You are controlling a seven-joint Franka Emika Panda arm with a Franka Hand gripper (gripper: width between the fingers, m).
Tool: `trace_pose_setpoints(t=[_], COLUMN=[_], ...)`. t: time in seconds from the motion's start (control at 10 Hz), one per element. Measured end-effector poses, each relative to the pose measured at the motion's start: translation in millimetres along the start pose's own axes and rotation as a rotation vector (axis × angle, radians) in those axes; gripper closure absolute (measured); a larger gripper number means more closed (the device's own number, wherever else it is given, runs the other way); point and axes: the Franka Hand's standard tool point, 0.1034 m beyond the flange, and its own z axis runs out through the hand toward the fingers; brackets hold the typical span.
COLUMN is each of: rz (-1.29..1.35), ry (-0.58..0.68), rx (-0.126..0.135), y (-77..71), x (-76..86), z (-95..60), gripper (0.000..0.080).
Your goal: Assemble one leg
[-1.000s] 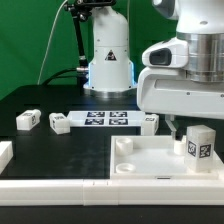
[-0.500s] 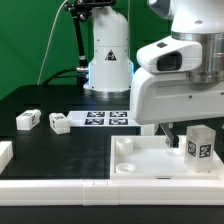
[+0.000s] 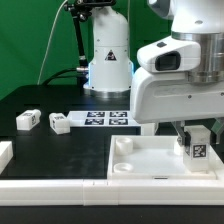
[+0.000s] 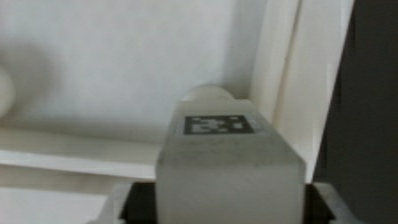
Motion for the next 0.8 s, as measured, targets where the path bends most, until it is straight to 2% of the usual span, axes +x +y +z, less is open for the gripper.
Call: trace_pose_setpoints(t=[0.2,0.4,0.7,0.8], rz=[0.186,0.456,0.831,0.956], ry=[-0.001,0.017,0.043,0.038], rx=[0.010,0.036,0.090,0.097], y=[-1.5,-0.7,3.1,3.5], x=[-0.4,0.0,0.4,0.2], z=[0.4,1.7,2.3,2.6], gripper=[0.0509,0.0509,0.0509,0.0508])
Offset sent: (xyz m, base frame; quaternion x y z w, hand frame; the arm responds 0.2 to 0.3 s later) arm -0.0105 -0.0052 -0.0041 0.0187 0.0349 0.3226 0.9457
